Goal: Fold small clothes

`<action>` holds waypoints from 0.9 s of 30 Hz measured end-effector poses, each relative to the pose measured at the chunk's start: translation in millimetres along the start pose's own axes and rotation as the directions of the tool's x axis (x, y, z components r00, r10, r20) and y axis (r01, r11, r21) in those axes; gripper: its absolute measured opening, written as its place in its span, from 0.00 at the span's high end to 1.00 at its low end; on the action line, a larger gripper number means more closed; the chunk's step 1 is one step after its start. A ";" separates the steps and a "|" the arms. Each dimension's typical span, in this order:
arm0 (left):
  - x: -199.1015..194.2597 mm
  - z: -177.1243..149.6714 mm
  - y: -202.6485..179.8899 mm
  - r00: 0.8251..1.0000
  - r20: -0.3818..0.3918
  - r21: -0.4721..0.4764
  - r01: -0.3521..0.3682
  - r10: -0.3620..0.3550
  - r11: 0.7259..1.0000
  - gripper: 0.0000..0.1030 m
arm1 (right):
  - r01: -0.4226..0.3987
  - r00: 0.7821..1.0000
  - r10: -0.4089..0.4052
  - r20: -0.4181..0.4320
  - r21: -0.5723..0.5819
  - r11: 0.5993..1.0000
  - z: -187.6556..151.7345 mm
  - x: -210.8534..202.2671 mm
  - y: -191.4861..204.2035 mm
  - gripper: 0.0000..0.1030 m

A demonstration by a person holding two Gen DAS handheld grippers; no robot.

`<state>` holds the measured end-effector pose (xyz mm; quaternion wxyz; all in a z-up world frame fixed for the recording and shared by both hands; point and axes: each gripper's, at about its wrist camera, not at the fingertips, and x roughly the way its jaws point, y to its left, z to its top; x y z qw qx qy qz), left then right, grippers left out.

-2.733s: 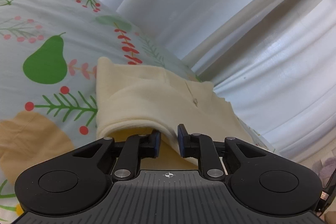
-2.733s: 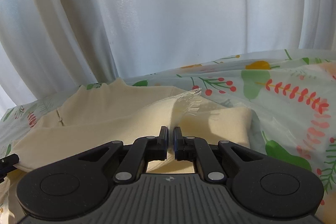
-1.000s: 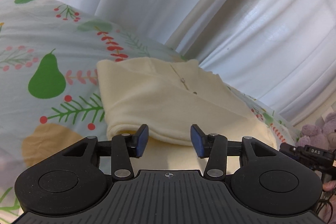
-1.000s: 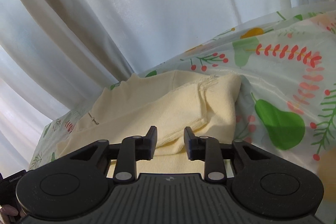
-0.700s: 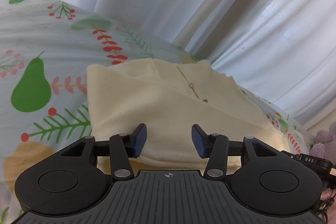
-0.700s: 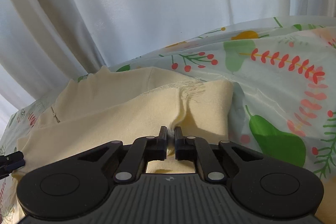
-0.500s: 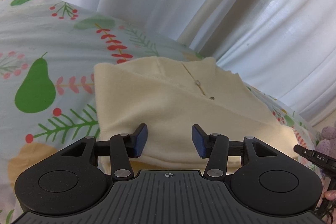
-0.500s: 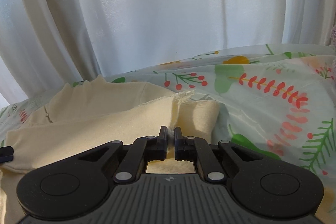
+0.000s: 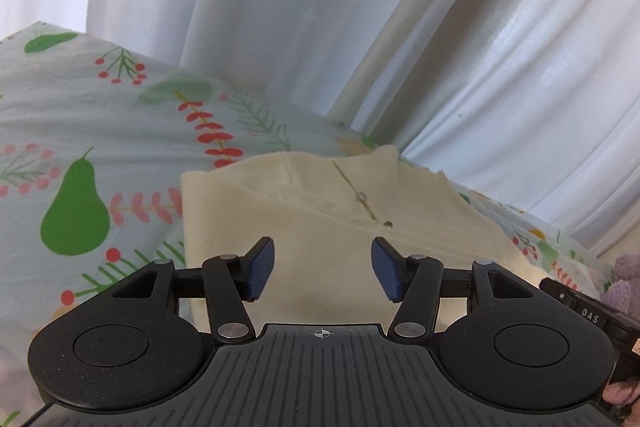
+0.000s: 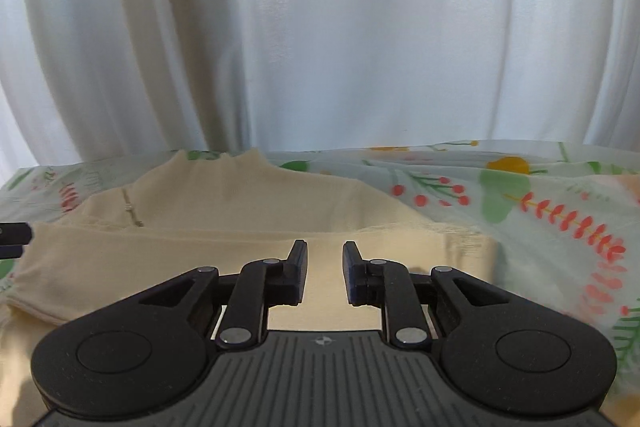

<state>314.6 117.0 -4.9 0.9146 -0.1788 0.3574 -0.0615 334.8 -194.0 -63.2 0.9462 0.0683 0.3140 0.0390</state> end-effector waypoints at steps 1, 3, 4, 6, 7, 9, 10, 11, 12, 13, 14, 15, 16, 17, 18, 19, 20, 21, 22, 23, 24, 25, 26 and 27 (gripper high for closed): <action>1.6 0.1 -0.1 0.999 0.029 0.006 -0.019 0.018 1.000 0.39 | -0.100 0.995 0.100 -0.016 0.016 0.995 -0.6 7.7 13.8 0.82; 11.1 -2.3 4.1 0.995 0.096 0.021 -0.007 0.005 1.000 0.37 | -0.294 0.954 0.298 -0.037 0.083 0.952 -3.8 24.9 33.9 0.82; 17.6 -4.4 9.1 0.994 0.109 0.012 0.026 -0.028 1.000 0.37 | -0.383 0.919 0.392 -0.047 0.138 0.914 -6.8 36.4 42.0 0.82; 32.9 -8.0 18.6 0.995 0.086 -0.046 0.046 -0.042 0.998 0.37 | -0.471 0.860 0.505 -0.071 0.270 0.840 -15.1 63.5 44.1 0.82; 40.7 -10.1 22.7 0.996 0.066 -0.055 0.063 -0.060 0.996 0.37 | -0.469 0.851 0.519 -0.080 0.328 0.820 -19.7 75.5 40.2 0.86; 46.9 -15.6 29.0 0.996 0.079 -0.049 0.055 -0.051 0.997 0.40 | -0.475 0.851 0.525 -0.013 0.406 0.780 -26.7 85.7 17.9 0.99; 45.5 -16.9 30.9 0.994 0.091 -0.035 0.056 -0.053 0.998 0.40 | -0.469 0.857 0.515 0.011 0.429 0.772 -27.5 85.4 4.2 1.00; 44.7 -17.3 33.1 0.994 0.096 -0.029 0.057 -0.054 0.998 0.40 | -0.458 0.868 0.497 0.030 0.436 0.774 -28.6 81.9 -7.8 1.00; 43.7 -17.9 36.6 0.993 0.105 -0.031 0.056 -0.052 0.998 0.40 | -0.427 0.888 0.459 0.034 0.435 0.793 -27.7 77.7 -20.4 1.00; 41.9 -19.1 40.9 0.992 0.116 -0.037 0.060 -0.055 0.998 0.40 | -0.405 0.901 0.431 0.045 0.437 0.803 -27.5 73.1 -33.7 1.00; 40.7 -19.6 43.9 0.991 0.121 -0.042 0.068 -0.063 0.997 0.40 | -0.382 0.915 0.400 0.057 0.450 0.807 -28.2 67.8 -48.2 1.00; 39.4 -20.2 46.3 0.990 0.125 -0.046 0.074 -0.067 0.996 0.40 | -0.352 0.929 0.363 0.071 0.467 0.811 -29.6 60.7 -65.0 1.00; 38.5 -20.6 47.6 0.989 0.128 -0.046 0.074 -0.067 0.996 0.40 | -0.334 0.938 0.336 0.082 0.476 0.814 -30.0 55.2 -78.1 1.00; 37.1 -21.0 48.1 0.989 0.130 -0.043 0.072 -0.066 0.996 0.40 | -0.307 0.949 0.302 0.090 0.478 0.823 -29.7 48.9 -89.4 1.00; 35.3 -21.3 49.0 0.990 0.130 -0.039 0.068 -0.062 0.997 0.40 | -0.256 0.966 0.244 0.088 0.475 0.842 -30.1 40.5 -99.9 1.00; 34.1 -21.4 49.1 0.990 0.129 -0.036 0.063 -0.058 0.997 0.40 | -0.242 0.970 0.223 0.099 0.485 0.840 -30.9 33.6 -111.9 1.00; 32.3 -22.3 48.9 0.991 0.126 -0.033 0.052 -0.048 0.998 0.40 | -0.185 0.983 0.167 0.082 0.502 0.845 -32.1 27.6 -117.8 1.00; 30.0 -22.5 48.1 0.992 0.119 -0.031 0.038 -0.034 0.999 0.39 | -0.145 0.989 0.121 0.080 0.507 0.849 -33.6 17.0 -124.5 1.00; 26.6 -22.4 46.4 0.994 0.110 -0.024 0.015 -0.013 1.000 0.38 | -0.087 0.996 0.063 0.064 0.510 0.856 -34.1 6.4 -127.2 1.00; 23.2 -22.4 44.4 0.995 0.104 -0.016 -0.013 0.015 1.000 0.36 | -0.025 0.999 0.006 0.040 0.503 0.864 -33.9 -2.8 -126.4 0.97; 18.8 -22.8 42.3 0.994 0.097 -0.012 -0.048 0.049 0.999 0.34 | 0.041 0.998 -0.054 0.014 0.482 0.875 -34.9 -15.4 -125.1 0.93; 13.1 -23.9 40.2 0.991 0.089 -0.010 -0.100 0.101 0.995 0.31 | 0.068 0.997 -0.082 0.013 0.447 0.892 -35.8 -28.7 -122.5 0.83; 7.4 -25.5 38.2 0.985 0.075 -0.010 -0.154 0.154 0.988 0.27 | 0.065 0.997 -0.077 0.012 0.423 0.904 -37.9 -39.7 -118.3 0.69; -0.5 -28.1 36.8 0.980 0.055 -0.015 -0.190 0.191 0.982 0.27 | 0.036 0.999 -0.043 0.008 0.401 0.916 -42.4 -54.6 -115.0 0.65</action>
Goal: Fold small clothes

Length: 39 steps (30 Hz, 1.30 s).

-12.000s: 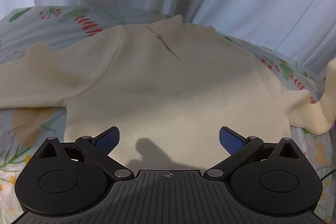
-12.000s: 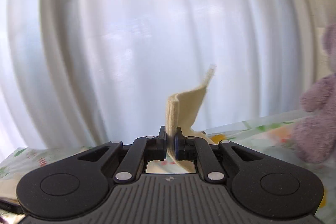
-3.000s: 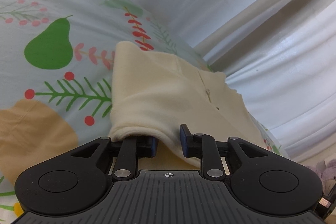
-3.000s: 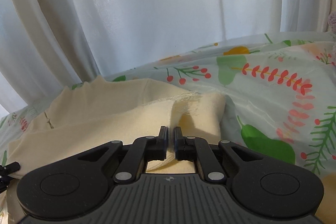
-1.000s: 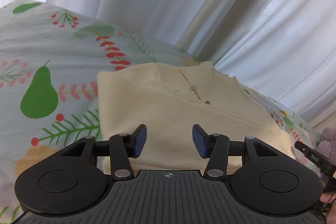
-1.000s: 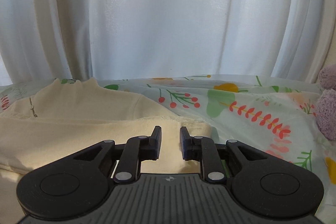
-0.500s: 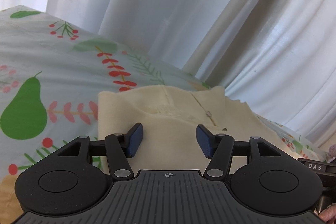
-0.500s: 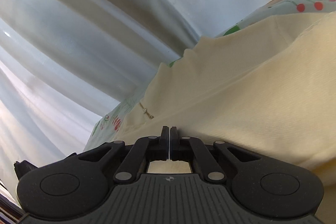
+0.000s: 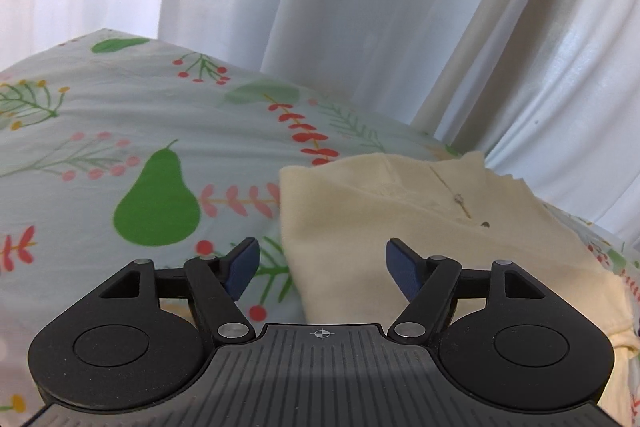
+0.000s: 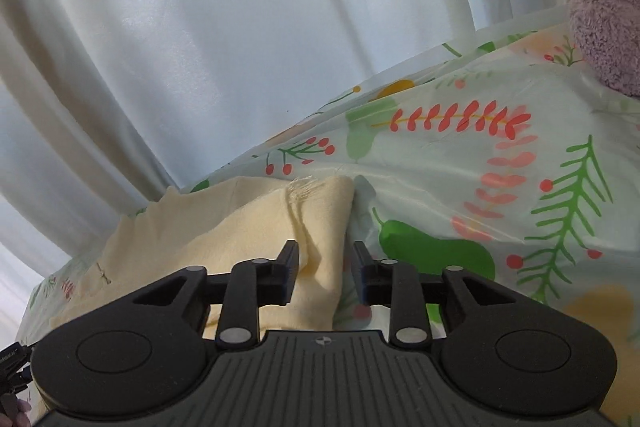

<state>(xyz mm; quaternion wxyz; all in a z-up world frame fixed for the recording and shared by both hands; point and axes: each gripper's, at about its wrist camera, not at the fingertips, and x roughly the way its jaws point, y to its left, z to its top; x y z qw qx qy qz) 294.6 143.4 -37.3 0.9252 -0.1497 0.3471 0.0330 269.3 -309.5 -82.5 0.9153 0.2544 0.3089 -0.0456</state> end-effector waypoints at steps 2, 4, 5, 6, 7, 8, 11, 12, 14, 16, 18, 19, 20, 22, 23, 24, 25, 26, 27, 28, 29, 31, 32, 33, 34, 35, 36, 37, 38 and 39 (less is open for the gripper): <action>-19.7 -6.3 1.1 0.999 -0.043 -0.022 0.013 -0.014 1.000 0.27 | -0.098 0.993 0.095 -0.076 -0.041 0.994 -13.5 -26.0 2.9 0.56; -51.3 -19.2 4.5 0.990 -0.107 -0.065 0.087 -0.094 0.994 0.26 | -0.166 0.973 0.151 -0.172 -0.078 0.983 -28.5 -57.2 2.2 0.53; -64.8 -26.0 4.9 0.982 -0.136 -0.076 0.118 -0.127 0.990 0.25 | -0.183 0.959 0.156 -0.235 -0.101 0.978 -40.4 -71.9 4.4 0.53; -80.5 -35.0 5.0 0.973 -0.173 -0.081 0.142 -0.154 0.987 0.24 | -0.186 0.948 0.147 -0.281 -0.118 0.975 -49.0 -81.8 5.1 0.53; -95.4 -44.6 5.4 0.964 -0.206 -0.082 0.154 -0.168 0.985 0.24 | -0.193 0.933 0.140 -0.333 -0.130 0.973 -63.8 -97.2 3.3 0.53; -107.2 -52.8 6.1 0.957 -0.228 -0.079 0.162 -0.176 0.984 0.24 | -0.193 0.921 0.134 -0.365 -0.130 0.973 -72.8 -107.2 1.5 0.53; -149.5 -87.1 12.3 0.939 -0.308 -0.035 0.147 -0.151 0.988 0.24 | -0.168 0.886 0.102 -0.452 -0.109 0.980 -104.6 -142.6 -10.2 0.54; -160.5 -97.7 15.0 0.933 -0.336 -0.025 0.125 -0.126 0.992 0.24 | -0.147 0.878 0.084 -0.471 -0.100 0.984 -115.5 -154.3 -16.1 0.54; -175.8 -113.1 21.4 0.918 -0.386 -0.017 0.092 -0.092 0.996 0.26 | -0.116 0.865 0.066 -0.498 -0.070 0.991 -129.9 -170.1 -27.4 0.54; -186.4 -124.4 28.1 0.907 -0.414 -0.027 0.076 -0.080 0.997 0.27 | -0.105 0.859 0.065 -0.508 -0.051 0.993 -137.7 -177.8 -36.5 0.54; -197.5 -134.8 35.1 0.896 -0.437 -0.038 0.067 -0.076 0.997 0.31 | -0.107 0.861 0.067 -0.504 -0.052 0.993 -142.2 -184.5 -42.2 0.59; -200.1 -137.7 37.3 0.893 -0.445 -0.038 0.059 -0.070 0.998 0.32 | -0.102 0.862 0.062 -0.504 -0.052 0.993 -142.9 -186.8 -44.0 0.59; -202.8 -140.9 40.3 0.890 -0.453 -0.035 0.051 -0.061 0.998 0.32 | -0.095 0.865 0.055 -0.499 -0.054 0.994 -143.4 -189.2 -45.1 0.59; -206.7 -146.5 44.2 0.889 -0.455 -0.023 0.039 -0.045 0.999 0.34 | -0.106 0.864 0.066 -0.498 -0.052 0.993 -145.4 -190.2 -47.2 0.59; -207.1 -148.3 46.1 0.887 -0.459 -0.020 0.031 -0.037 0.999 0.36 | -0.113 0.863 0.074 -0.500 -0.049 0.992 -147.3 -191.3 -47.7 0.59; -207.2 -149.4 47.8 0.884 -0.466 -0.018 0.026 -0.031 1.000 0.40 | -0.120 0.861 0.079 -0.502 -0.051 0.991 -147.8 -191.1 -46.8 0.60; -207.1 -149.6 48.3 0.885 -0.464 -0.015 0.035 -0.038 0.999 0.41 | -0.133 0.855 0.090 -0.511 -0.047 0.990 -148.3 -189.7 -45.6 0.64; -207.3 -149.3 49.0 0.885 -0.463 -0.020 0.048 -0.051 0.999 0.43 | -0.140 0.849 0.102 -0.519 -0.036 0.989 -148.6 -189.2 -46.1 0.72; -207.4 -149.2 49.4 0.881 -0.468 -0.034 0.057 -0.066 0.998 0.49 | -0.144 0.844 0.110 -0.525 -0.024 0.989 -149.0 -188.2 -46.6 0.74; -206.9 -148.9 49.9 0.877 -0.472 -0.047 0.072 -0.085 0.996 0.53 | -0.144 0.841 0.114 -0.529 -0.015 0.989 -149.7 -187.3 -46.7 0.78; -205.6 -149.3 49.5 0.869 -0.480 -0.063 0.099 -0.117 0.993 0.59 | -0.141 0.840 0.113 -0.530 -0.013 0.990 -150.2 -186.6 -47.0 0.81; -203.5 -151.8 49.2 0.864 -0.483 -0.067 0.127 -0.143 0.990 0.60 | -0.139 0.839 0.120 -0.531 0.004 0.990 -150.6 -184.8 -48.9 0.85; -202.9 -151.4 49.4 0.864 -0.481 -0.062 0.134 -0.147 0.989 0.60 | -0.138 0.837 0.123 -0.534 0.011 0.990 -150.7 -183.3 -49.2 0.90; -201.2 -150.2 49.4 0.860 -0.489 -0.062 0.132 -0.146 0.989 0.73 | -0.136 0.836 0.123 -0.535 0.015 0.991 -150.7 -182.4 -49.7 0.92; -199.5 -149.6 50.6 0.855 -0.498 -0.068 0.133 -0.149 0.989 0.83 | -0.135 0.833 0.127 -0.538 0.024 0.991 -150.6 -181.5 -50.9 0.93; -197.6 -148.8 52.3 0.847 -0.504 -0.088 0.142 -0.168 0.986 0.87 | -0.138 0.834 0.133 -0.536 0.031 0.990 -150.0 -181.5 -51.6 0.94; -197.1 -147.5 53.0 0.845 -0.502 -0.098 0.152 -0.181 0.983 0.88 | -0.143 0.834 0.140 -0.533 0.036 0.989 -149.0 -181.8 -52.0 0.94; -197.7 -145.4 51.8 0.848 -0.497 -0.095 0.160 -0.186 0.983 0.88 | -0.152 0.836 0.155 -0.526 0.050 0.987 -147.5 -182.7 -52.8 0.95; -199.3 -142.1 50.4 0.853 -0.486 -0.094 0.168 -0.193 0.981 0.89 | -0.158 0.840 0.169 -0.515 0.066 0.985 -145.2 -183.9 -53.9 0.95; -201.8 -137.0 49.3 0.858 -0.465 -0.109 0.191 -0.220 0.975 0.89 | -0.167 0.843 0.187 -0.504 0.085 0.982 -142.4 -184.5 -54.4 0.95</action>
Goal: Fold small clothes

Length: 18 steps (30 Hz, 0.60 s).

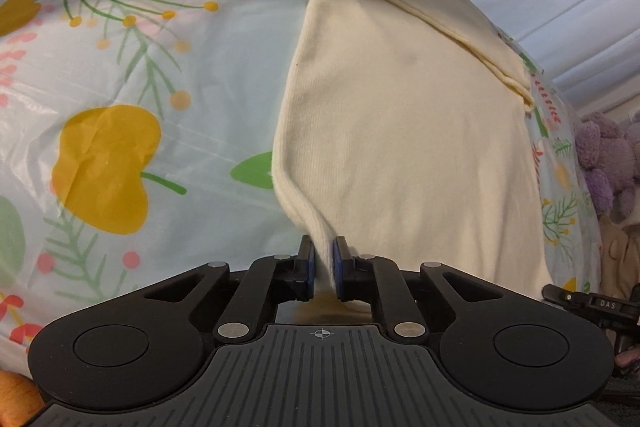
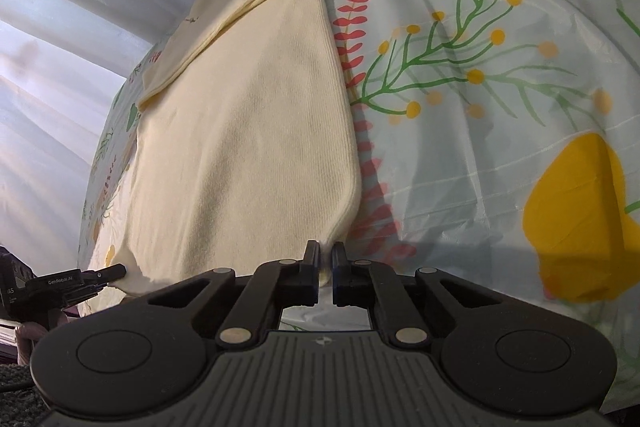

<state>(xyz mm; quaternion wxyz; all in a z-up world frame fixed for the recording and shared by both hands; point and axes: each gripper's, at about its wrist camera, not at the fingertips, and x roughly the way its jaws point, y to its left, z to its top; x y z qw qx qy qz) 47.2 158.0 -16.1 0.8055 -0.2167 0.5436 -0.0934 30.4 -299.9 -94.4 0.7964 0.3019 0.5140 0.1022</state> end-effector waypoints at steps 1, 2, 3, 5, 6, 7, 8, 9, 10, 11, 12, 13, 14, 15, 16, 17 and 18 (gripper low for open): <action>-5.1 4.2 -2.1 0.999 0.024 -0.008 0.043 -0.042 0.999 0.89 | -0.022 1.000 0.022 0.013 0.015 1.000 3.5 -2.4 -0.4 0.95; -10.5 9.7 -4.6 0.996 0.051 -0.016 0.076 -0.076 0.997 0.90 | -0.036 0.999 0.036 0.025 0.022 0.999 7.0 -4.2 -0.3 0.95; -16.4 16.8 -7.9 0.991 0.083 -0.022 0.104 -0.102 0.994 0.90 | -0.049 0.998 0.048 0.048 0.025 0.998 12.9 -6.5 0.7 0.95; -27.3 31.8 -14.1 0.978 0.154 -0.022 0.146 -0.141 0.989 0.91 | -0.068 0.993 0.065 0.097 0.031 0.997 28.5 -9.1 4.2 0.95; -31.9 40.9 -17.0 0.968 0.195 -0.024 0.166 -0.158 0.986 0.91 | -0.074 0.990 0.070 0.123 0.027 0.997 37.4 -9.7 6.9 0.95; -34.9 50.7 -18.9 0.958 0.232 -0.022 0.177 -0.167 0.984 0.91 | -0.075 0.986 0.072 0.152 0.017 0.997 47.7 -9.5 11.0 0.95; -35.9 59.0 -20.0 0.951 0.258 -0.018 0.179 -0.169 0.984 0.91 | -0.072 0.982 0.071 0.177 -0.001 0.997 58.4 -8.3 16.1 0.95; -34.9 73.5 -21.1 0.943 0.293 -0.015 0.169 -0.158 0.985 0.91 | -0.061 0.977 0.064 0.202 -0.022 0.998 68.8 -6.4 21.3 0.95; -32.2 85.2 -22.2 0.938 0.315 -0.010 0.157 -0.146 0.987 0.91 | -0.046 0.972 0.054 0.228 -0.041 0.998 81.0 -3.3 26.3 0.95; -27.2 96.4 -23.4 0.934 0.332 -0.006 0.143 -0.133 0.990 0.91 | -0.037 0.968 0.049 0.246 -0.051 0.998 92.1 1.4 30.5 0.95; -20.9 107.0 -24.9 0.932 0.343 -0.002 0.123 -0.115 0.992 0.92 | -0.026 0.965 0.041 0.260 -0.059 0.998 100.9 5.9 34.1 0.95; -11.9 120.2 -26.7 0.933 0.346 0.006 0.104 -0.099 0.995 0.92 | 0.000 0.960 0.020 0.280 -0.074 0.997 113.7 13.8 39.5 0.95; -4.1 128.1 -27.9 0.933 0.350 0.007 0.090 -0.087 0.996 0.92 | 0.022 0.957 0.003 0.291 -0.085 0.996 121.8 20.3 43.5 0.95; 7.4 138.1 -28.7 0.933 0.355 0.010 0.058 -0.058 0.998 0.93 | 0.057 0.953 -0.022 0.303 -0.105 0.993 131.1 30.0 49.0 0.95; 16.6 144.3 -30.3 0.934 0.354 0.010 0.037 -0.038 0.999 0.93 | 0.101 0.947 -0.056 0.316 -0.128 0.987 137.7 39.2 54.8 0.95; 28.3 150.9 -30.3 0.935 0.356 0.008 0.008 -0.010 1.000 0.94 | 0.148 0.938 -0.089 0.334 -0.155 0.977 141.8 47.8 60.5 0.95; 38.5 155.3 -29.2 0.935 0.355 -0.002 -0.020 0.019 1.000 0.94 | 0.181 0.930 -0.109 0.352 -0.178 0.967 144.2 54.2 64.3 0.95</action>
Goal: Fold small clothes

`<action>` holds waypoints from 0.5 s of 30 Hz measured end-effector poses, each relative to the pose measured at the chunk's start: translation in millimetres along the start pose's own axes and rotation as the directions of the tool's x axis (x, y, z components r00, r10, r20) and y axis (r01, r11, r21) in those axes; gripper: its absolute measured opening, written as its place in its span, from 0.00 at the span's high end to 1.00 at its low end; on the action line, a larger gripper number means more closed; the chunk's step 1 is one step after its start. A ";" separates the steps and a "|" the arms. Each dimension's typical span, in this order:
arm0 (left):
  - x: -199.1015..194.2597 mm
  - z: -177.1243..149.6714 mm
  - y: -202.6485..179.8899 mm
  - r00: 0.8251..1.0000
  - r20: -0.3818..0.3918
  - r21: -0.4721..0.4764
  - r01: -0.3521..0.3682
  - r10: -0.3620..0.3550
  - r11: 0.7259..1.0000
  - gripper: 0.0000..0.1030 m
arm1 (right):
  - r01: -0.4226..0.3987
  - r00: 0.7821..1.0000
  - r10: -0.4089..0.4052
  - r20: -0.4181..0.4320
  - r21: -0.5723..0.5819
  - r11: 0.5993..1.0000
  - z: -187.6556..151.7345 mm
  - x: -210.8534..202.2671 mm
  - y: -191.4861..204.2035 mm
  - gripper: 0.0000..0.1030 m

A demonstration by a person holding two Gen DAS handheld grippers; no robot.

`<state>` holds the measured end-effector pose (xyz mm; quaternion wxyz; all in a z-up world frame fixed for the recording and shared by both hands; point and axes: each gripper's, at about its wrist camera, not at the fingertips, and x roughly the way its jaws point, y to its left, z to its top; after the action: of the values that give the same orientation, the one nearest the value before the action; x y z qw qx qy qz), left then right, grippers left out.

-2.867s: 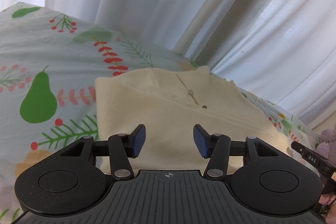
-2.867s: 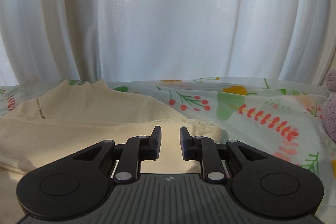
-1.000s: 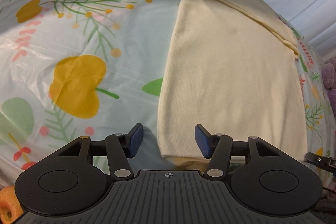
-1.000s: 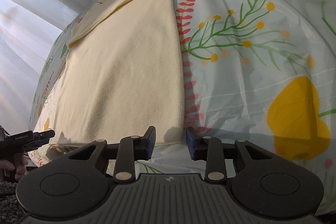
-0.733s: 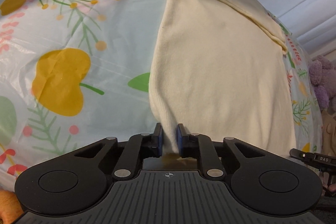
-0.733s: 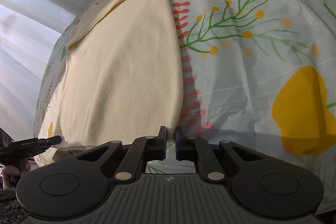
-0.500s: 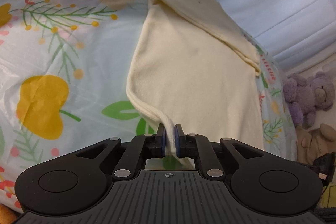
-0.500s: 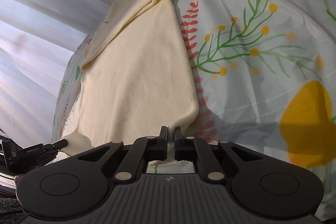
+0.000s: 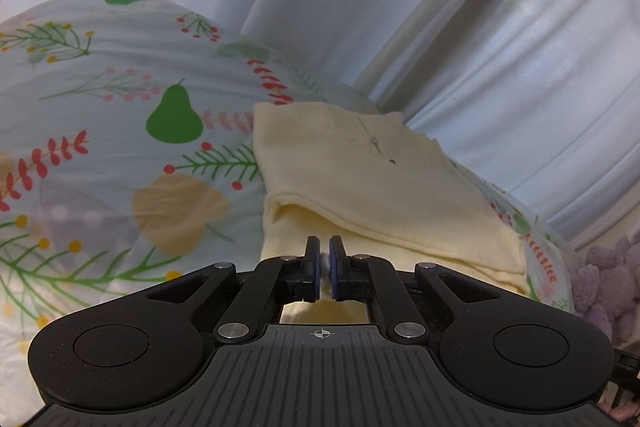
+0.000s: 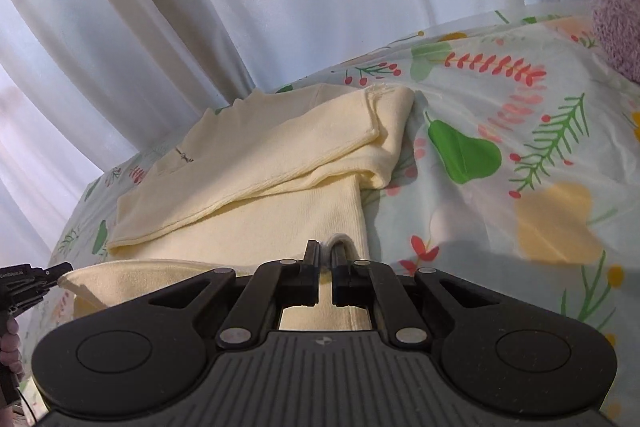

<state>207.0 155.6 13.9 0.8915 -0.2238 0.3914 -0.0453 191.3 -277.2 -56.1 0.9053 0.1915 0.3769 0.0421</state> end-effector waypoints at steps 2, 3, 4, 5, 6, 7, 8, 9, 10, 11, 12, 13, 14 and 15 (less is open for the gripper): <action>16.4 -0.3 2.3 1.000 -0.003 0.013 -0.030 0.030 0.999 0.94 | 0.044 0.999 -0.043 0.022 -0.055 0.998 -1.4 15.5 3.4 0.95; 22.3 -1.5 4.7 0.998 -0.002 0.022 -0.056 0.056 0.998 0.94 | 0.059 0.998 -0.058 0.027 -0.069 0.996 -2.2 20.5 3.5 0.94; 25.4 -2.0 6.8 0.998 -0.009 0.036 -0.070 0.070 0.997 0.95 | 0.083 0.996 -0.080 0.035 -0.075 0.994 -3.0 22.6 3.2 0.93; 26.3 -2.6 9.1 0.998 -0.013 0.046 -0.063 0.063 0.997 0.92 | 0.091 0.995 -0.087 0.053 -0.083 0.992 -4.0 21.5 2.4 0.90; 25.4 -3.4 12.7 0.999 -0.019 0.051 -0.042 0.043 0.998 0.86 | 0.088 0.995 -0.082 0.063 -0.092 0.992 -4.4 19.4 1.2 0.86; 24.1 -4.4 14.9 0.999 -0.028 0.061 -0.014 0.016 0.998 0.82 | 0.073 0.996 -0.068 0.055 -0.102 0.992 -4.5 17.8 -0.8 0.68; 21.4 -6.6 16.7 0.999 -0.036 0.086 0.026 -0.023 0.996 0.73 | 0.061 0.997 -0.057 0.043 -0.115 0.992 -5.3 17.2 -3.0 0.48; 19.9 -9.0 16.5 0.999 -0.036 0.115 0.045 -0.041 0.992 0.61 | 0.058 0.998 -0.054 0.032 -0.133 0.989 -6.8 17.6 -4.4 0.44; 20.4 -10.9 15.8 0.998 -0.040 0.147 0.050 -0.045 0.988 0.56 | 0.054 0.999 -0.053 0.011 -0.161 0.985 -8.7 19.5 -4.7 0.44; 21.4 -12.9 15.0 0.998 -0.046 0.173 0.050 -0.043 0.984 0.55 | 0.056 0.998 -0.059 -0.009 -0.184 0.981 -10.4 22.1 -4.6 0.46; 24.0 -14.5 13.8 0.998 -0.059 0.195 0.050 -0.039 0.979 0.55 | 0.055 0.998 -0.061 -0.022 -0.199 0.978 -12.0 24.3 -4.6 0.48; 27.1 -15.8 13.1 0.997 -0.072 0.205 0.050 -0.036 0.977 0.56 | 0.048 0.998 -0.056 -0.034 -0.208 0.977 -13.0 26.6 -4.6 0.55; 30.8 -16.6 12.8 0.996 -0.082 0.208 0.047 -0.030 0.977 0.58 | 0.040 0.997 -0.052 -0.052 -0.211 0.977 -14.0 30.1 -4.3 0.61; 35.5 -17.1 12.5 0.995 -0.095 0.209 0.045 -0.026 0.977 0.60 | 0.033 0.997 -0.048 -0.064 -0.213 0.977 -14.5 32.4 -3.8 0.65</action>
<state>218.0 151.5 -25.8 0.8903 -0.1327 0.4208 -0.1127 204.0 -269.0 -88.5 0.9077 0.0849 0.4049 0.0702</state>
